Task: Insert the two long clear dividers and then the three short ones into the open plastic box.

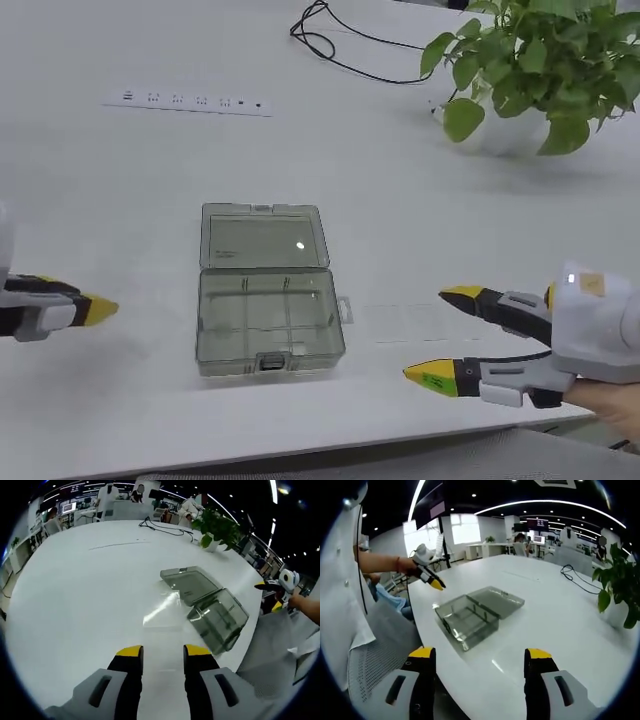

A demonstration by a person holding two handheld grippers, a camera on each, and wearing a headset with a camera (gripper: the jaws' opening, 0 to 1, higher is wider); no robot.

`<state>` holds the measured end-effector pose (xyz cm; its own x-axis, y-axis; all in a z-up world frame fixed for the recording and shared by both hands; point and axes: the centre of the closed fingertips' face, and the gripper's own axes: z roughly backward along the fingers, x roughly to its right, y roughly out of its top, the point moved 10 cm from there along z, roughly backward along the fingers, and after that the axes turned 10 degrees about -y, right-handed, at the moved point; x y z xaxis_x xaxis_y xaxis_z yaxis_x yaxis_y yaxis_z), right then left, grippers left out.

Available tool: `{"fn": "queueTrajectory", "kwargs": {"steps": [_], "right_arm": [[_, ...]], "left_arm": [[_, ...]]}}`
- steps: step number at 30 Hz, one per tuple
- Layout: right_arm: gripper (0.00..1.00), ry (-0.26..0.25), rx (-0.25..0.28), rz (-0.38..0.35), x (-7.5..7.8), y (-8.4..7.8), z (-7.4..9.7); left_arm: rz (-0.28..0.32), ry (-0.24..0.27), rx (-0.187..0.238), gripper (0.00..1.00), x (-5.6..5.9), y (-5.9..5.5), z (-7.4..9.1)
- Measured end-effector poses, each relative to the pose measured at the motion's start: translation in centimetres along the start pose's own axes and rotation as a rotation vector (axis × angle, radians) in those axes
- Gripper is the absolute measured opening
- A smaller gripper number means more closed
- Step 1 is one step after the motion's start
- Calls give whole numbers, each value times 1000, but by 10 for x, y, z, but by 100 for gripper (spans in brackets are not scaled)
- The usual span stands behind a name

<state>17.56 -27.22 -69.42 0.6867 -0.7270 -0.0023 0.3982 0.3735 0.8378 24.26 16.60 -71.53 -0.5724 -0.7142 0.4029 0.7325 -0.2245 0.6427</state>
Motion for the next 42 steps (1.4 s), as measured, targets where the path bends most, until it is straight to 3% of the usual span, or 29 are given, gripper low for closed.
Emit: {"fn": "queueTrajectory", "kwargs": {"steps": [12,21,34,42], "right_arm": [[68,-6,87,-33,-9,34,-1],[58,-22,165,-92,-23,64,-6],[39,-39,213,-248,-54,103,-23],[31,-54,199,-317,-65,108,-35]], "left_arm": [[46,-131,169,30,38,21,-4],[59,-200,250,30,64,32,-13],[50,-279,315,30,101,41,-29],[34,-322,319,30,122,43,-39]]}}
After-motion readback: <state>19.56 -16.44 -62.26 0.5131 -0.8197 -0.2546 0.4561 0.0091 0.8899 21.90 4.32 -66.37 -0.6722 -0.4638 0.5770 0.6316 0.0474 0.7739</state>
